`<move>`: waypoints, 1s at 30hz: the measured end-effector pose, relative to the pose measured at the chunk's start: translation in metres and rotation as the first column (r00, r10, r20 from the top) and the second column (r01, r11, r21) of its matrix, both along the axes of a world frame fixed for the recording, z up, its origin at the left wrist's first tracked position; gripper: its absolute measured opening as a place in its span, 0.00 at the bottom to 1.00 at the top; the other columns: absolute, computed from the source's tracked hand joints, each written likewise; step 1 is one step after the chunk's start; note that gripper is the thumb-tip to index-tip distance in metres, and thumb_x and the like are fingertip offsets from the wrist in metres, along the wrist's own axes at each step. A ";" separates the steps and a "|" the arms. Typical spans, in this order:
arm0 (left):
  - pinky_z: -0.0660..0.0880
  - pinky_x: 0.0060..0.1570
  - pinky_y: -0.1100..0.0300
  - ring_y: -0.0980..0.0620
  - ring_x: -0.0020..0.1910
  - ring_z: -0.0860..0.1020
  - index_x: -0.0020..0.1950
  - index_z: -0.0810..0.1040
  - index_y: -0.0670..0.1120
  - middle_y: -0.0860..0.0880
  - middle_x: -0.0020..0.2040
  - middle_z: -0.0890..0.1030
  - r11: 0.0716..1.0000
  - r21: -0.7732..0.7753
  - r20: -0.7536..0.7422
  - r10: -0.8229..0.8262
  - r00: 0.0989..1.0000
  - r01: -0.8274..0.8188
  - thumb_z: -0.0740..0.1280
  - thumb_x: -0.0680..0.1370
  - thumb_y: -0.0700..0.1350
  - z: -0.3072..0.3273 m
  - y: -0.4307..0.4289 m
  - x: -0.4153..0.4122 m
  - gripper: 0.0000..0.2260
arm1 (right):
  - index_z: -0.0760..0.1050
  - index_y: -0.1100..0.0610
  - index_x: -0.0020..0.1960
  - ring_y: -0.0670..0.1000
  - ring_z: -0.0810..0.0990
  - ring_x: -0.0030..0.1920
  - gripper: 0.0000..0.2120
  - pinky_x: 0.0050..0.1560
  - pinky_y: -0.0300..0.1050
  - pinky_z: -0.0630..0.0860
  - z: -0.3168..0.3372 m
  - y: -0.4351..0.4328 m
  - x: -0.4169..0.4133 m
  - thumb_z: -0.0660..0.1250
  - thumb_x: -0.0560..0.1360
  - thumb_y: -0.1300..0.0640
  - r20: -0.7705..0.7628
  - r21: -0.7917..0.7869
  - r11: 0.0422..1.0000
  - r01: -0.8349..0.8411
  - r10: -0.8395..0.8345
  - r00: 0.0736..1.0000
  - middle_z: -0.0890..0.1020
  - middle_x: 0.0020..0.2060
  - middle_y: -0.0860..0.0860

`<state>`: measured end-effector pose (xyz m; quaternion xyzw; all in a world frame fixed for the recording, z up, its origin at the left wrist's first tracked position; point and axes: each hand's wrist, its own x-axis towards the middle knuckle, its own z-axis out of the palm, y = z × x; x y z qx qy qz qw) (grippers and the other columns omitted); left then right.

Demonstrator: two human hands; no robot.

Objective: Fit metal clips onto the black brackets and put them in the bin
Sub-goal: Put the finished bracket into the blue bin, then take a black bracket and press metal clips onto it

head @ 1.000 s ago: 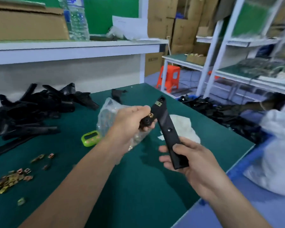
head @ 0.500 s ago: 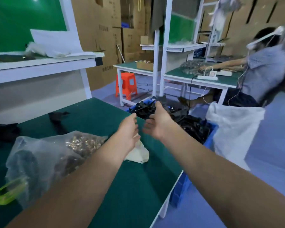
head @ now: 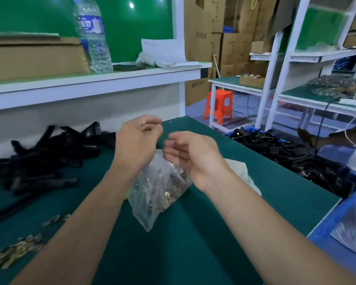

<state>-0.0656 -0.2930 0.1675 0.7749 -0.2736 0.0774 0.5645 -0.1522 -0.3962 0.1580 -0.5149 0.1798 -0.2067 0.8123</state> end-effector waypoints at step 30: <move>0.75 0.54 0.55 0.54 0.48 0.80 0.49 0.86 0.56 0.57 0.46 0.86 0.797 0.504 0.062 0.351 0.934 -0.333 0.72 0.75 0.54 -0.168 0.235 0.065 0.06 | 0.61 0.55 0.79 0.58 0.72 0.68 0.29 0.64 0.52 0.71 -0.149 0.227 0.282 0.65 0.82 0.49 -0.514 -0.855 0.050 -0.517 0.064 0.856 0.75 0.68 0.55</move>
